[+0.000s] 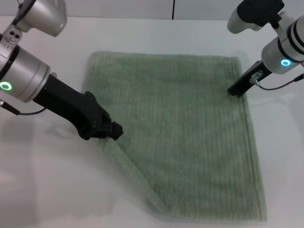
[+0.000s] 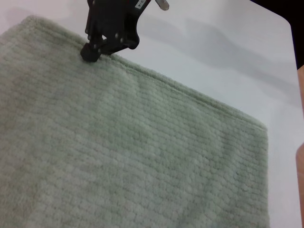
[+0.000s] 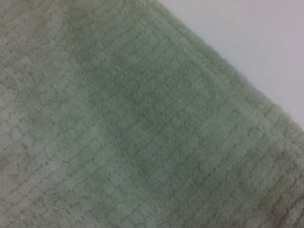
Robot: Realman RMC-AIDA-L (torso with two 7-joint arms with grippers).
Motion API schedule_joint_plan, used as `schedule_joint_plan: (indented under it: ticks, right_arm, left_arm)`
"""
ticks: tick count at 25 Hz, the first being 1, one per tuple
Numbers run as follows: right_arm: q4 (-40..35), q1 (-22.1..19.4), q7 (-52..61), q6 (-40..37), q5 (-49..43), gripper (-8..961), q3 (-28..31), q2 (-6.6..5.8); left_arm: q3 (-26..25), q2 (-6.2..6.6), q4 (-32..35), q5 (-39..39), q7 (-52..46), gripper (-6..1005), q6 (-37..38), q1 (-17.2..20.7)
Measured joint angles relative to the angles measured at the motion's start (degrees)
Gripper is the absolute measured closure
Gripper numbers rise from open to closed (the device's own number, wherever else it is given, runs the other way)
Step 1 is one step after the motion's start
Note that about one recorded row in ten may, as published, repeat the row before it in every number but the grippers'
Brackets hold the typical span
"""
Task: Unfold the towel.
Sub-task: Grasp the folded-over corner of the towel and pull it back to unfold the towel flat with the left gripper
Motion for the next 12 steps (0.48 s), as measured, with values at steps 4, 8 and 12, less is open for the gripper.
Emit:
schedule_joint_plan:
  ticks: [4,8,12]
  right_arm:
    - [0.05,0.01,0.00,-0.06,0.00,953,0.00,0.00]
    - [0.11,0.01,-0.03,-0.34,0.00,954,0.00,0.00]
    - [0.20,0.01,-0.11,-0.43,-0.18,954,0.00,0.00]
  left_arm:
    - [-1.01,0.01,1.11,0.63,-1.26,955,0.97,0.54]
    - [-1.01,0.11,1.35,0.79,-2.08,955,1.15,0.82]
    - [-1.05,0.06,1.53,1.40,-2.26,955,1.54,1.42]
